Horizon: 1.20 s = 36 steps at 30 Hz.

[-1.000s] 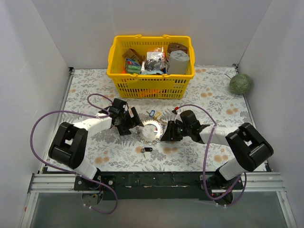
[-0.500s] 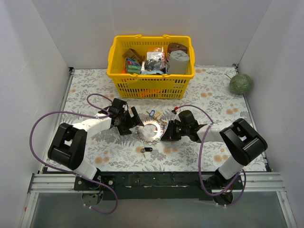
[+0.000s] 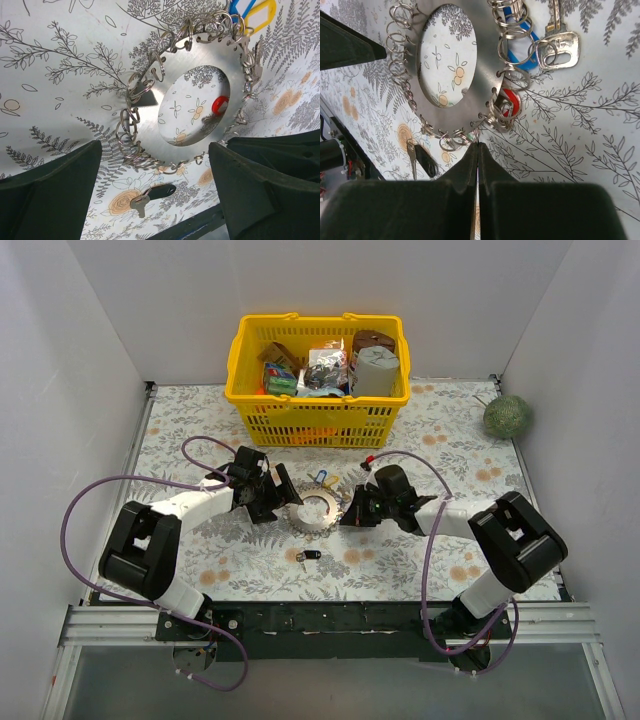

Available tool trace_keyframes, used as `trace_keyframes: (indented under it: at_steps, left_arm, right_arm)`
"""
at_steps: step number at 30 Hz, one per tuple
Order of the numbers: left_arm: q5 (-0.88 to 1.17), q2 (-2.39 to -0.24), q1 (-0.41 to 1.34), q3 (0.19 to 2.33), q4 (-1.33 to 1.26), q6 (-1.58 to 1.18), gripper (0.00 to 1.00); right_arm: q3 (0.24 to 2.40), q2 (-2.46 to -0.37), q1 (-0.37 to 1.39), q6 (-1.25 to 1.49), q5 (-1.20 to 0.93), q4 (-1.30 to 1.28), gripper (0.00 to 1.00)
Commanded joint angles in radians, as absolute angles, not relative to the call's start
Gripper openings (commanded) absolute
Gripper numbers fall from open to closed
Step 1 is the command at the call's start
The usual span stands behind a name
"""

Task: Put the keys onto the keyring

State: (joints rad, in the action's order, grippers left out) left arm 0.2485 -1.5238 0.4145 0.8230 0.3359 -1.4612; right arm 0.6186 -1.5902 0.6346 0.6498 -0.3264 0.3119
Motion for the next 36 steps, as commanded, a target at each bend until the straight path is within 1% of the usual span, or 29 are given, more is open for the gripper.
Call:
trace_keyframes:
  at_steps: [1, 5, 7, 10, 13, 14, 16, 17, 20, 24, 36]
  left_arm:
    - [0.249, -1.48, 0.417, 0.816, 0.336, -1.444, 0.88]
    - [0.247, -1.488, 0.417, 0.818, 0.337, -1.439, 0.88]
    - [0.242, -1.489, 0.417, 0.819, 0.336, -1.437, 0.88]
    - [0.238, -1.493, 0.417, 0.822, 0.337, -1.434, 0.89]
    - [0.236, -1.499, 0.416, 0.827, 0.341, -1.43, 0.89]
    - [0.236, -1.499, 0.416, 0.828, 0.342, -1.428, 0.89]
    - [0.233, -1.497, 0.417, 0.825, 0.345, -1.427, 0.9]
    - [0.233, -1.499, 0.416, 0.825, 0.347, -1.427, 0.9]
    - [0.232, -1.493, 0.417, 0.824, 0.348, -1.42, 0.9]
    - [0.236, -1.491, 0.416, 0.824, 0.35, -1.413, 0.9]
    - [0.279, -1.509, 0.416, 0.811, 0.325, -1.414, 0.88]
  right_arm:
    - [0.664, -1.523, 0.634, 0.557, -0.276, 0.269, 0.01]
    - [0.663, -1.488, 0.666, 0.447, -0.252, 0.223, 0.01]
    - [0.669, -1.473, 0.696, 0.413, -0.198, 0.203, 0.01]
    - [0.678, -1.465, 0.767, 0.356, -0.184, 0.189, 0.04]
    - [0.675, -1.463, 0.79, 0.345, -0.233, 0.205, 0.11]
    - [0.667, -1.448, 0.79, 0.353, -0.245, 0.233, 0.25]
    - [0.644, -1.427, 0.782, 0.385, -0.239, 0.253, 0.32]
    - [0.638, -1.408, 0.778, 0.393, -0.235, 0.267, 0.4]
    - [0.637, -1.393, 0.749, 0.416, -0.25, 0.27, 0.42]
    - [0.638, -1.384, 0.727, 0.434, -0.268, 0.267, 0.42]
    - [0.66, -1.439, 0.719, 0.457, -0.284, 0.226, 0.39]
